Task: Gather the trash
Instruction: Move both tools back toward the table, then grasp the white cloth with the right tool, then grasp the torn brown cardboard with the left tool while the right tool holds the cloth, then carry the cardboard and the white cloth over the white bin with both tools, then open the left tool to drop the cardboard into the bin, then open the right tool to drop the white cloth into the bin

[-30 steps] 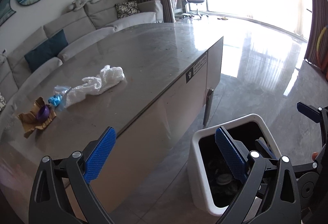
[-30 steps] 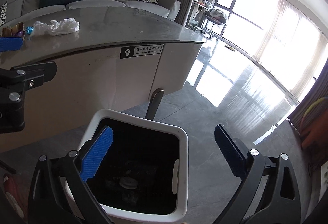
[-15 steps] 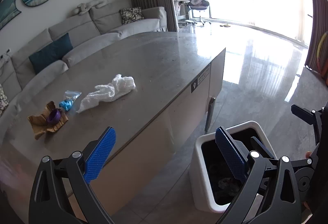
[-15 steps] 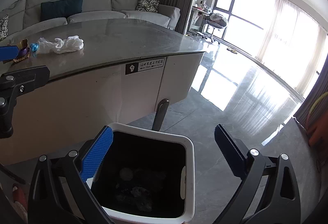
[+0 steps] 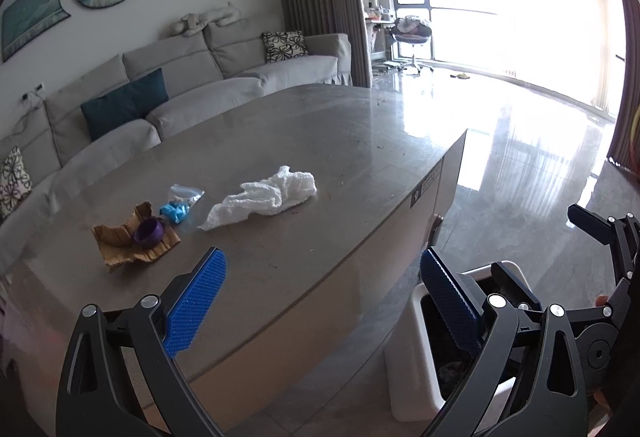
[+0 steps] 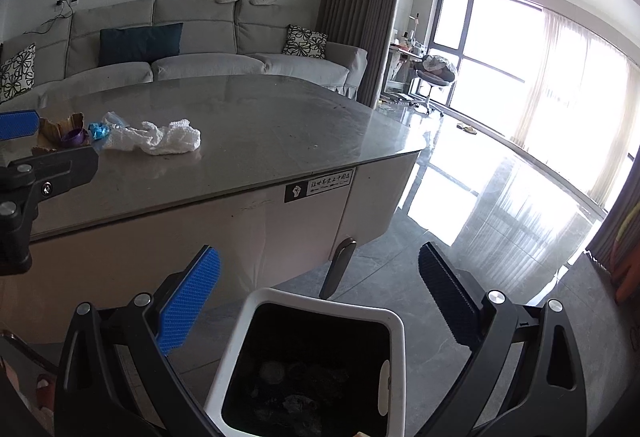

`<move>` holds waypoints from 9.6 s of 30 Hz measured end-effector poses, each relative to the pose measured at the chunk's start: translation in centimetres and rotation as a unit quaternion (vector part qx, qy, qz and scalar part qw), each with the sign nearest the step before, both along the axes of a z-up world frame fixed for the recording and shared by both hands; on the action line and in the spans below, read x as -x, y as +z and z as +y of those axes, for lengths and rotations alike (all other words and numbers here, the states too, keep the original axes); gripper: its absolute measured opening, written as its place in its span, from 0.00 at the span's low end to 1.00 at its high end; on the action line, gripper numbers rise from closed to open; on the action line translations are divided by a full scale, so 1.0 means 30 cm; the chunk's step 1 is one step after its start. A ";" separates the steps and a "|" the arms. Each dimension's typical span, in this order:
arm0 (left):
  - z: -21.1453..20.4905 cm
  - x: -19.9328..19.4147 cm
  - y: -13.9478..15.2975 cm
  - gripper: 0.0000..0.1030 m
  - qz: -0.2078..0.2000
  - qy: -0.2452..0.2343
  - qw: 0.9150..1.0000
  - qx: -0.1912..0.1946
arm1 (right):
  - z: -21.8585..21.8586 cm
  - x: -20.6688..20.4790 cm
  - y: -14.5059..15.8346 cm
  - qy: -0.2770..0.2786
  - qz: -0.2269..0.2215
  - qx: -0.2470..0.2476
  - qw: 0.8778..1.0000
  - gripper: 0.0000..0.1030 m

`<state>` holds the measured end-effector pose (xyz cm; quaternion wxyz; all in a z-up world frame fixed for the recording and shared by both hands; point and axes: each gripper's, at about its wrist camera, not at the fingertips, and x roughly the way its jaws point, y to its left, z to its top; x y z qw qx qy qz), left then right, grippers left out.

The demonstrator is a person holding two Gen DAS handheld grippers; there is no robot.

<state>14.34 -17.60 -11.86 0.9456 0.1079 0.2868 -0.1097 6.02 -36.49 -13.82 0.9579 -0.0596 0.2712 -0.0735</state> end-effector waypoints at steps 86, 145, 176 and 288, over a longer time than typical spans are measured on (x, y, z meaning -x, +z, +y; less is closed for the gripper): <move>0.695 -0.425 -0.106 0.94 0.054 0.192 0.979 0.038 | 0.563 -0.573 0.023 0.150 0.075 -0.010 0.986 0.14; 0.617 -0.358 0.117 0.21 0.003 0.159 0.987 0.029 | 0.504 -0.261 0.336 0.189 -0.049 -0.092 0.976 0.16; 0.130 0.008 0.190 0.21 -0.009 -0.007 0.999 0.039 | 0.154 0.171 0.394 0.062 -0.089 -0.087 0.990 0.16; -0.186 -0.061 -0.249 0.92 0.079 -0.075 0.993 -0.045 | -0.095 -0.127 -0.341 -0.049 0.182 -0.009 0.982 0.96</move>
